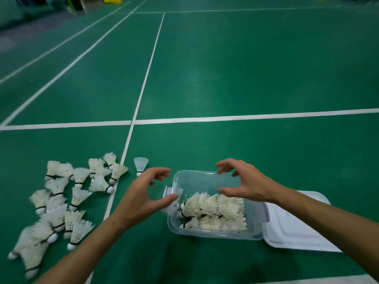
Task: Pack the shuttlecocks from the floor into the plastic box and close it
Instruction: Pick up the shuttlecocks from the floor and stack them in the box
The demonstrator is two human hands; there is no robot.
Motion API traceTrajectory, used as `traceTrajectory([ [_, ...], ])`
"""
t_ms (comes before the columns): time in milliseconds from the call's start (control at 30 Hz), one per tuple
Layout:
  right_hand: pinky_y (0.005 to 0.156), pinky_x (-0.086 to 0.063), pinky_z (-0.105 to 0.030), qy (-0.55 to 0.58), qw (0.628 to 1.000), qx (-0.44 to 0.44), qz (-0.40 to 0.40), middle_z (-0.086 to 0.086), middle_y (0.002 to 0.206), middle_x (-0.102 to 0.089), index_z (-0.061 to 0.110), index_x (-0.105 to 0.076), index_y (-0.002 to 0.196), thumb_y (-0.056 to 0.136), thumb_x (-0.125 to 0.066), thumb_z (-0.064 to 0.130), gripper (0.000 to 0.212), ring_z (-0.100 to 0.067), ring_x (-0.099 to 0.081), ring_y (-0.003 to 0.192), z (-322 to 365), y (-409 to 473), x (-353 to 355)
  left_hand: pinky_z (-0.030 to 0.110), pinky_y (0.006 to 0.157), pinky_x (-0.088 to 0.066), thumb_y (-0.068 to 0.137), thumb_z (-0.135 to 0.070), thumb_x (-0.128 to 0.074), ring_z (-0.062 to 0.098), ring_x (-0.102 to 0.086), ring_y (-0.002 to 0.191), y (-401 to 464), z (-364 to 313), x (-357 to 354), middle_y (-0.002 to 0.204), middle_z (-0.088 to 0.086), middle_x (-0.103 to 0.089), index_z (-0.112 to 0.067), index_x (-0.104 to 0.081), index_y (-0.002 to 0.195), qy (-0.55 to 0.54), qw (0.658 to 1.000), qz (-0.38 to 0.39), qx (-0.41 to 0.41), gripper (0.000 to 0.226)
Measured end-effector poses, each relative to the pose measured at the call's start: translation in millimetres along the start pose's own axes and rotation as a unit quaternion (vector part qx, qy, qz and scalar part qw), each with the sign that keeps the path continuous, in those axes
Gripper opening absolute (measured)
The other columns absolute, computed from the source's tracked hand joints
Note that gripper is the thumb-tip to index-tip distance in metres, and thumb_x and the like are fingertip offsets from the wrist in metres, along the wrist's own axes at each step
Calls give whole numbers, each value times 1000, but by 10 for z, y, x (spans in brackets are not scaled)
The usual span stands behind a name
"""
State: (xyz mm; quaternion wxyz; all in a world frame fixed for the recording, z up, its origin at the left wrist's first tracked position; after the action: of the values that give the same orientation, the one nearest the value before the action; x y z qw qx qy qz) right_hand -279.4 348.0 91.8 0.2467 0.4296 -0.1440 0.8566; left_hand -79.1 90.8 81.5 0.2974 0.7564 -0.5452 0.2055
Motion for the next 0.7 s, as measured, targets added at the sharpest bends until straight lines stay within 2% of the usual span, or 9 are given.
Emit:
traceTrajectory([
  [133, 104, -54, -34, 45, 999, 19, -10, 20, 126, -65, 32, -54, 141, 84, -79, 59, 67, 1, -59, 121, 370, 271, -89, 35, 93, -55, 80, -59, -77, 15, -66, 113, -227, 244, 389, 120, -16, -69, -36, -57, 134, -31, 995, -74, 57, 62],
  [333, 99, -57, -31, 38, 998, 51, 29, 18, 121, -66, 29, -55, 138, 89, -79, 54, 60, 0, -61, 116, 896, 808, -250, 40, 91, -58, 79, -63, -72, 10, -68, 105, -565, 762, 747, 115, -15, -71, -36, -60, 129, -61, 977, -146, 144, 58],
  [433, 96, -57, -31, 35, 997, 54, 43, 16, 118, -68, 28, -56, 135, 89, -78, 52, 56, -1, -63, 112, 1044, 1087, -367, 39, 90, -58, 82, -62, -75, 7, -68, 103, -711, 1069, 849, 114, -14, -70, -36, -60, 127, -53, 968, -162, 185, 54],
  [533, 94, -55, -27, 42, 997, 41, 44, 14, 117, -68, 27, -56, 134, 90, -79, 51, 55, 0, -63, 109, 1096, 1343, -559, 41, 89, -59, 87, -47, -81, 4, -66, 100, -854, 1352, 921, 111, -13, -70, -35, -60, 126, -39, 958, -176, 224, 45],
  [700, 95, -53, -27, 55, 995, 23, 79, 7, 121, -67, 24, -54, 138, 90, -78, 52, 60, -9, -63, 110, 1181, 1720, -1082, 39, 87, -58, 83, -51, -81, 10, -65, 104, -961, 1726, 964, 115, -13, -67, -37, -58, 129, -25, 950, -158, 269, 53],
])
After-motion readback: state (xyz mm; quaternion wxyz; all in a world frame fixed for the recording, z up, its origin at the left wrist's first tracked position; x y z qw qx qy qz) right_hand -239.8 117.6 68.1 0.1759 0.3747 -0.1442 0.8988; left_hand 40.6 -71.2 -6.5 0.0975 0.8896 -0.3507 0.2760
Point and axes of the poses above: each hand's wrist, its own y-axis towards the middle knuckle, its own x-axis out of the back of the hand, z = x × y, the point moved 3 cm from there along y, towards the middle knuckle
